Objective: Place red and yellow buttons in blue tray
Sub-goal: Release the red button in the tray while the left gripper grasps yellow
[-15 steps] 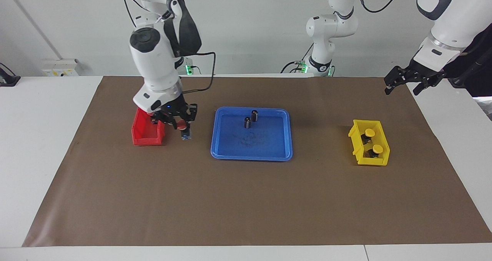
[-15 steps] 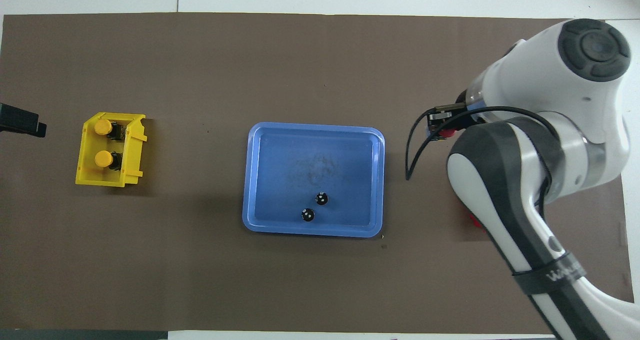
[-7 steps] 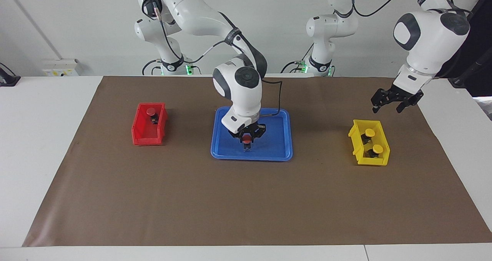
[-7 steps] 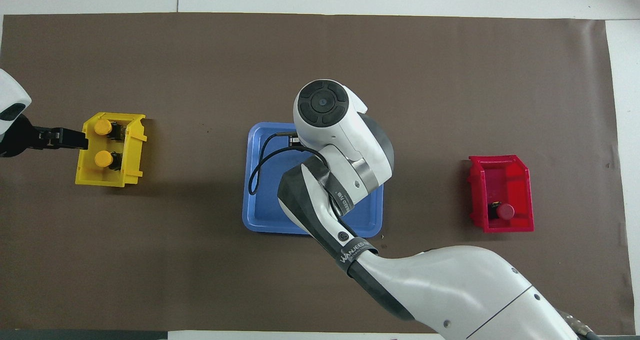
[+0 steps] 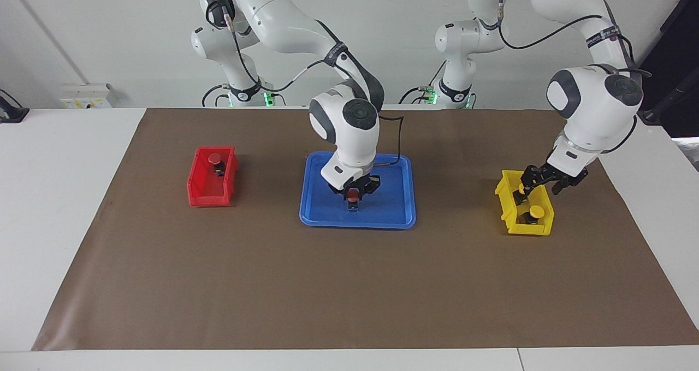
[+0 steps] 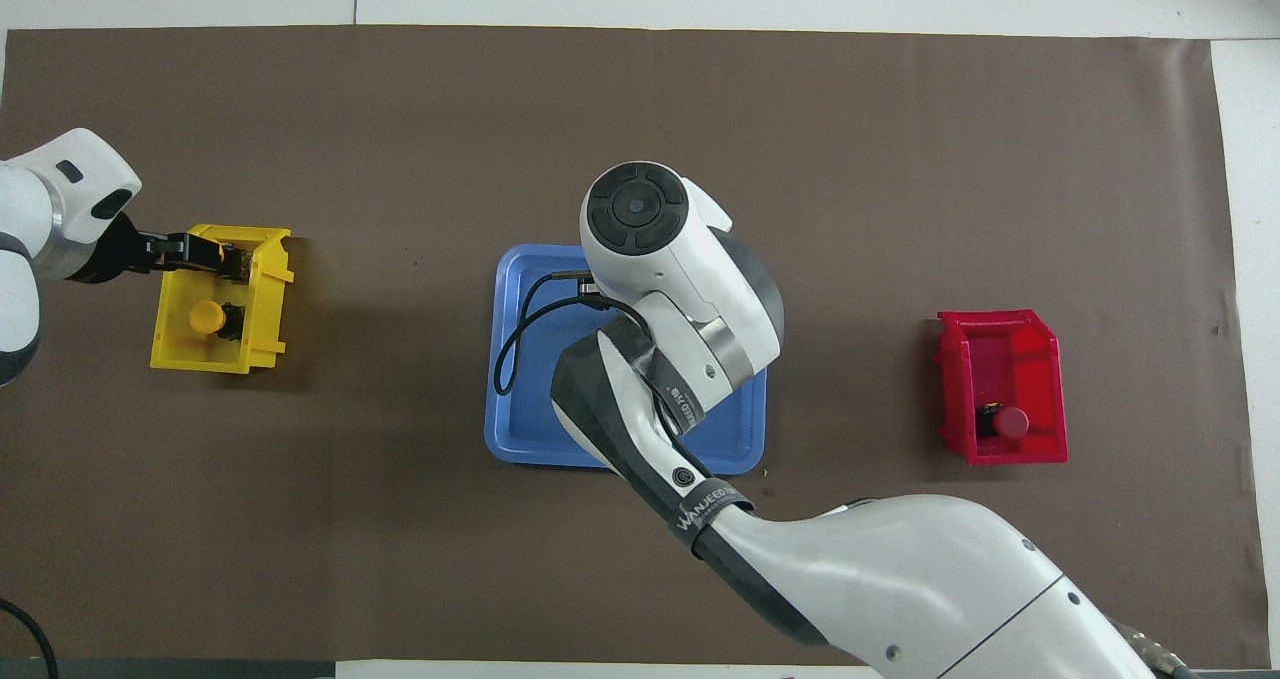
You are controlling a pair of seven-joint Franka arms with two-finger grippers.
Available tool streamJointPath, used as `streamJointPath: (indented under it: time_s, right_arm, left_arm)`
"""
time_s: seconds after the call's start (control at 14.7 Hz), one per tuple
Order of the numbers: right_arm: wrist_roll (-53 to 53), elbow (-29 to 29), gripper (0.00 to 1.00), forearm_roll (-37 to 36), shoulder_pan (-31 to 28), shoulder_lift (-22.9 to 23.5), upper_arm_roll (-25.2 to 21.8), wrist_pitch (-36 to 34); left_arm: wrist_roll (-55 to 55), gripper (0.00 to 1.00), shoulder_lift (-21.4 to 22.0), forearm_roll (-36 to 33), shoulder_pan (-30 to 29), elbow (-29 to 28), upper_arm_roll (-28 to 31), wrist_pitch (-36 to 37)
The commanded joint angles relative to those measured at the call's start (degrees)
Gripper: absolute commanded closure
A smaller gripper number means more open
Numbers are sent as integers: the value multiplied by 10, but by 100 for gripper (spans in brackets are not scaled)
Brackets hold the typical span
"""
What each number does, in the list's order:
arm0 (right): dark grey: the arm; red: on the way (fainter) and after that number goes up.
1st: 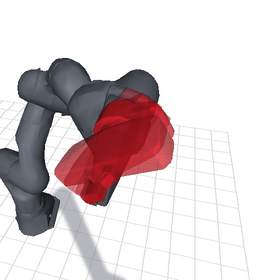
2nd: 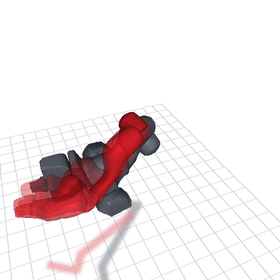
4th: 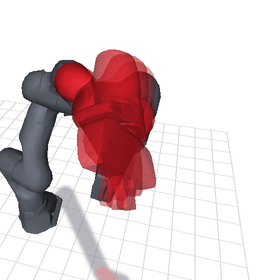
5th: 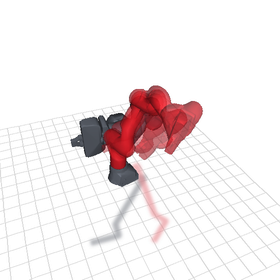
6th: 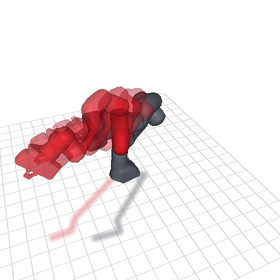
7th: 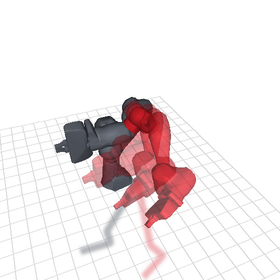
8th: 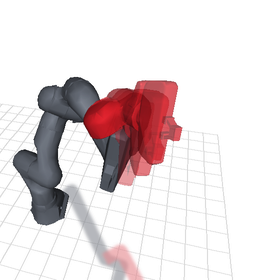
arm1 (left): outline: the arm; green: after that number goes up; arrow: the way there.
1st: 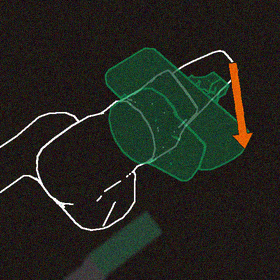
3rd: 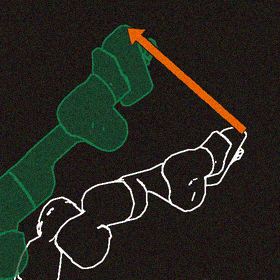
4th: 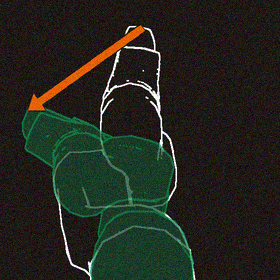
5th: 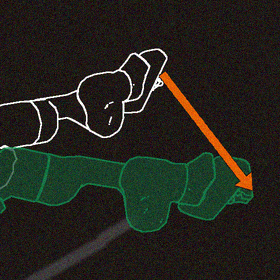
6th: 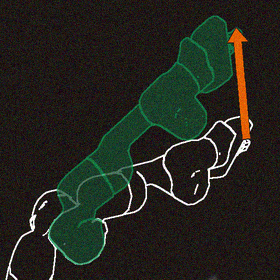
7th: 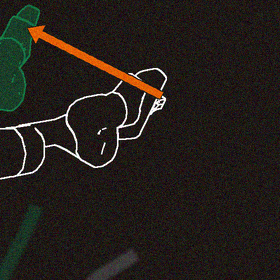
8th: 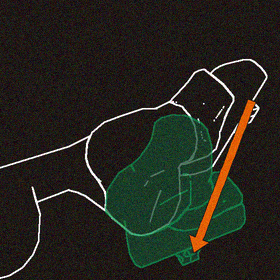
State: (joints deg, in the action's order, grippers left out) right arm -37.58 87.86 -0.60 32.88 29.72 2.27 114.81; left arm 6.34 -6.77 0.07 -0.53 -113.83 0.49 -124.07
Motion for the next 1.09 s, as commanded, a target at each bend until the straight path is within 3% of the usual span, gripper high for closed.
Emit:
streamJointPath:
  time_s: [0.0, 0.07, 0.2, 0.27, 0.48, 0.68, 0.81, 1.02]
  right_arm:
    - [-22, 22, 71, 3, 1, -11, 0, 5]
    - [-29, 21, 51, 2, 1, -10, 0, 8]
    - [-29, 9, 41, -4, -4, -11, 0, 0]
    - [-29, -1, 29, -5, -7, -12, -2, -1]
    - [-10, -2, 27, -6, -50, -58, -6, -14]
    - [87, 29, 27, -6, -115, -131, -6, -72]
    - [151, 141, 27, -5, -157, -224, -6, -87]
    - [272, 340, 27, -5, -224, -371, -6, -24]
  left_arm:
    - [-5, 22, -15, -2, -10, -1, -1, -31]
    - [-5, 22, -19, -2, -11, 0, -1, -36]
    - [-5, 22, -26, -2, -11, 1, -1, -47]
    - [-5, 22, -29, -2, -11, 1, -1, -51]
    - [-7, 22, -39, -2, -11, 1, -1, -64]
    - [-7, 22, -39, -2, -11, -1, -1, -65]
    - [-7, 22, -39, -2, -9, -1, -1, -65]
    - [-7, 22, -39, -2, -4, -1, -1, -65]
